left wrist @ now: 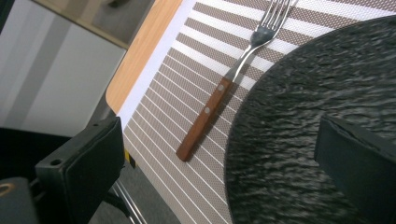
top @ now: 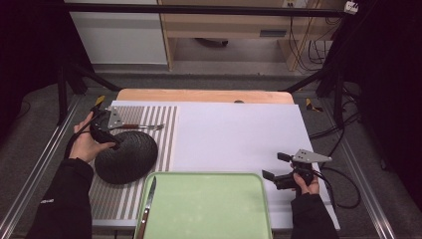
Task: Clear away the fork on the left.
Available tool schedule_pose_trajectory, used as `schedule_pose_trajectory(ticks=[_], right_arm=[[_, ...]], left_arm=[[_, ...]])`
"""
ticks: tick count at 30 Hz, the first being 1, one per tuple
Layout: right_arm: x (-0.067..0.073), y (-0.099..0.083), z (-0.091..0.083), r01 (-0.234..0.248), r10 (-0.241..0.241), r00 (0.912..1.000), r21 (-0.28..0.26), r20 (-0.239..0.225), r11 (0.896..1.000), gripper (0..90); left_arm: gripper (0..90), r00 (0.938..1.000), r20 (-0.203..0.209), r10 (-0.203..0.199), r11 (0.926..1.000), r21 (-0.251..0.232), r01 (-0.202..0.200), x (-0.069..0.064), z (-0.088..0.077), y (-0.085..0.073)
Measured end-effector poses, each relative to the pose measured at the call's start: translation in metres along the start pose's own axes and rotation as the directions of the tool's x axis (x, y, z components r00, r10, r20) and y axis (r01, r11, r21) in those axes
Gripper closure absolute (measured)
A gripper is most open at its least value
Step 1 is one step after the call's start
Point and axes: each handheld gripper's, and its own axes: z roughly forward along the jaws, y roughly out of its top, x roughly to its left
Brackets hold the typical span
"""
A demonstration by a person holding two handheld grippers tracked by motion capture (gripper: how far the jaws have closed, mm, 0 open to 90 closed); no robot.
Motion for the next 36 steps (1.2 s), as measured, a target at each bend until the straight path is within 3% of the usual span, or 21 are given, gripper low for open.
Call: schedule_pose_trajectory(ticks=[3, 7, 10, 12, 13, 16, 20, 26, 33, 36], right_arm=[[0.000, 0.000, 0.000, 0.000, 0.000, 1.0000, 0.000, -0.001, 1.000, 0.4], [0.000, 0.000, 0.000, -0.002, 0.002, 1.0000, -0.003, -0.001, 1.000, 0.4], [0.000, 0.000, 0.000, 0.000, 0.000, 1.0000, -0.003, 0.000, 1.000, 0.4], [0.000, 0.000, 0.000, 0.001, -0.001, 1.0000, 0.000, -0.001, 1.000, 0.4], [0.000, 0.000, 0.001, 0.002, -0.002, 1.0000, -0.001, 0.000, 1.000, 0.4], [0.000, 0.000, 0.000, -0.001, 0.001, 1.0000, 0.001, -0.001, 1.000, 0.4], [0.000, 0.000, 0.000, -0.004, 0.004, 1.0000, -0.002, -0.001, 1.000, 0.4], [0.000, 0.000, 0.000, -0.001, 0.001, 1.0000, 0.001, 0.001, 1.000, 0.4], [0.000, -0.001, 0.001, -0.002, 0.002, 1.0000, 0.002, 0.002, 1.000, 0.4], [0.000, 0.000, 0.001, -0.002, 0.002, 1.0000, 0.002, 0.002, 1.000, 0.4]], left_arm=[[3.7, 0.9999, -0.004, 0.017, 0.9998, 0.011, -0.017, 0.003, 0.005, -0.002], [3.7, 0.9992, -0.038, 0.011, 0.9995, 0.032, -0.009, 0.007, 0.012, -0.005], [4.1, 0.9978, -0.059, 0.030, 0.9977, 0.063, -0.026, 0.010, 0.017, -0.008], [4.7, 0.9947, -0.077, 0.068, 0.9933, 0.099, -0.060, 0.011, 0.022, -0.010], [5.4, 0.9941, -0.078, 0.076, 0.9916, 0.111, -0.067, 0.012, 0.024, -0.011], [5.9, 0.9958, -0.077, 0.050, 0.9931, 0.109, -0.042, 0.015, 0.029, -0.014], [8.1, 0.9918, -0.093, 0.088, 0.9876, 0.138, -0.075, 0.019, 0.034, -0.018], [15.3, 0.9910, -0.068, 0.115, 0.9837, 0.146, -0.105, 0.024, 0.043, -0.024], [21.0, 0.9799, -0.064, 0.189, 0.9660, 0.192, -0.174, 0.024, 0.055, -0.025], [22.3, 0.9646, -0.075, 0.253, 0.9510, 0.203, -0.233, 0.023, 0.059, -0.023]])
